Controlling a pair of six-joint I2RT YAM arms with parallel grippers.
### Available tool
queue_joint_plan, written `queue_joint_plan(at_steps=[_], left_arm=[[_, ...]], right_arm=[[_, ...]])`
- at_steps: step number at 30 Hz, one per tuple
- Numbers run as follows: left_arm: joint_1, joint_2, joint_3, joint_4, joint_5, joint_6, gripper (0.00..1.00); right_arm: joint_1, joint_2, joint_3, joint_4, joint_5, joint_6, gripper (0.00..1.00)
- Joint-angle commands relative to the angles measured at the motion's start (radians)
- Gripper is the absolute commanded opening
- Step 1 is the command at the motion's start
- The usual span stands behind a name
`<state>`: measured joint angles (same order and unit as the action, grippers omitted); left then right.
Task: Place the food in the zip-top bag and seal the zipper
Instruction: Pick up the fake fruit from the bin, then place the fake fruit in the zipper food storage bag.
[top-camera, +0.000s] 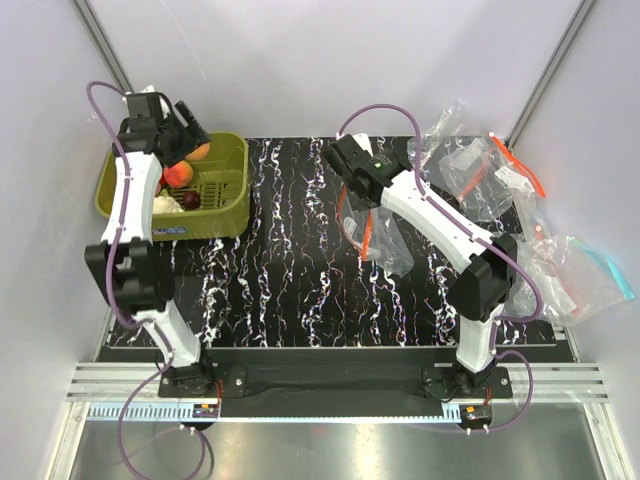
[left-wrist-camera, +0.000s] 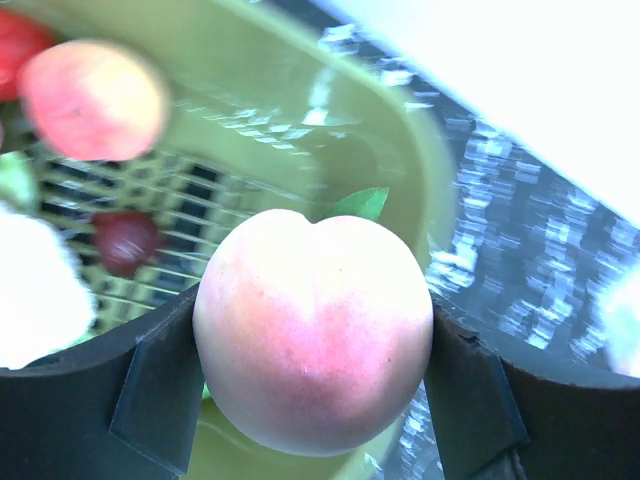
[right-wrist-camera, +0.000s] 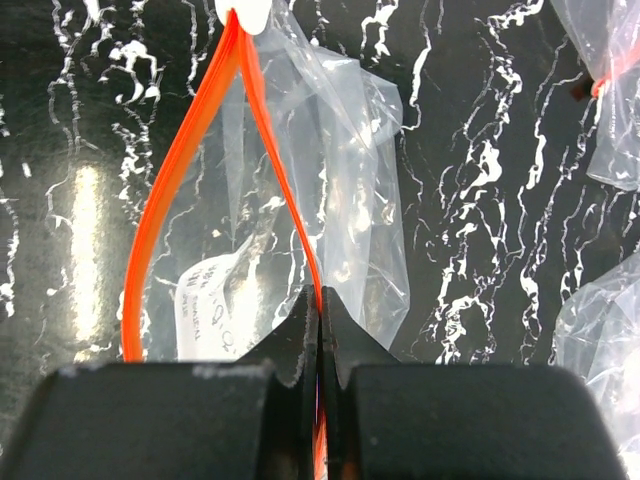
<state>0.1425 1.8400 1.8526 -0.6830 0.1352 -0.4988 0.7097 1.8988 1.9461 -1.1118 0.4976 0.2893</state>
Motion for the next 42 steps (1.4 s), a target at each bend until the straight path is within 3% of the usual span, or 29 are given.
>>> queue_joint_plan(at_steps=[1, 8, 11, 12, 17, 26, 42], left_arm=[[-0.072, -0.120, -0.058, 0.066, 0.069, -0.018, 0.55], [-0.291, -0.330, -0.194, 0.161, 0.072, -0.105, 0.55], [-0.455, -0.398, -0.309, 0.261, 0.046, -0.174, 0.53], [-0.487, -0.418, -0.398, 0.342, 0.034, -0.214, 0.52], [-0.665, -0.504, -0.552, 0.549, -0.040, -0.294, 0.52], [-0.748, -0.498, -0.619, 0.661, -0.040, -0.415, 0.51], [-0.897, -0.392, -0.632, 0.629, -0.112, -0.483, 0.49]], right_arm=[[-0.004, -0.076, 0.016, 0.012, -0.040, -0.009, 0.00], [-0.006, -0.102, 0.017, 0.007, -0.113, 0.004, 0.00], [-0.006, -0.112, 0.020, 0.001, -0.142, 0.010, 0.00], [-0.006, -0.112, 0.020, -0.002, -0.146, 0.011, 0.00], [-0.006, -0.124, 0.011, -0.006, -0.160, 0.011, 0.00], [-0.006, -0.178, -0.070, 0.064, -0.174, 0.017, 0.00], [-0.006, -0.218, -0.121, 0.124, -0.139, 0.034, 0.00]])
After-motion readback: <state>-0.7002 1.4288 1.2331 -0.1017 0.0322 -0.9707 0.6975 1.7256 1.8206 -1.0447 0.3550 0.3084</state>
